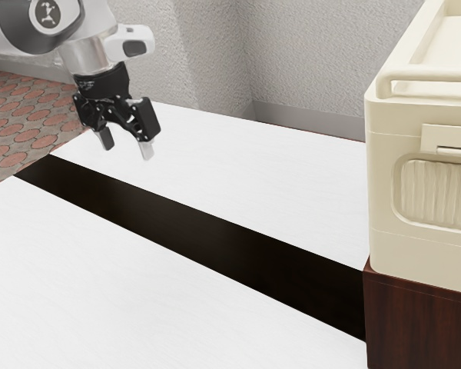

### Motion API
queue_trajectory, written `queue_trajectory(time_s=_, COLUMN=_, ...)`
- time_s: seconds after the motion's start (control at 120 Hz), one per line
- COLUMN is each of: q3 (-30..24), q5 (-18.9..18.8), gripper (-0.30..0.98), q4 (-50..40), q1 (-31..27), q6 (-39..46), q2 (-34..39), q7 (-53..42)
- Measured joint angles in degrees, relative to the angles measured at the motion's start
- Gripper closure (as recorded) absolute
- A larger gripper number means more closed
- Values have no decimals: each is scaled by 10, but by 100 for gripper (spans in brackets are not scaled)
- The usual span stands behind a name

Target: Pull the drawer handle with one arm to open the drawer

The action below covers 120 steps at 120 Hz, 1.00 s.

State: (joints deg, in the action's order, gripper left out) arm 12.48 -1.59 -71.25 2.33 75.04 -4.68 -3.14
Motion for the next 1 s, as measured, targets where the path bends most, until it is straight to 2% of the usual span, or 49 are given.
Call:
queue_trajectory(time_s=0.267, q3=2, q5=12, gripper=2, q4=1, q1=6, q6=97, q2=0, q7=-13)
queue_trajectory(time_s=0.4, q3=-4, q5=15, gripper=2, q4=57, q1=5, q6=101, q2=24, q7=-16)
queue_trajectory(time_s=0.533, q3=-59, q5=19, gripper=2, q4=80, q1=-27, q6=104, q2=19, q7=-9)
queue_trajectory(time_s=0.708, q3=-73, q5=27, gripper=2, q4=78, q1=24, q6=105, q2=1, q7=29)
queue_trajectory(time_s=0.8, q3=-72, q5=48, gripper=2, q4=76, q1=22, q6=106, q2=-7, q7=69)
queue_trajectory(time_s=0.867, q3=-71, q5=74, gripper=2, q4=40, q1=13, q6=120, q2=8, q7=103)
queue_trajectory(time_s=1.0, q3=-73, q5=112, gripper=2, q4=-141, q1=18, q6=206, q2=70, q7=176)
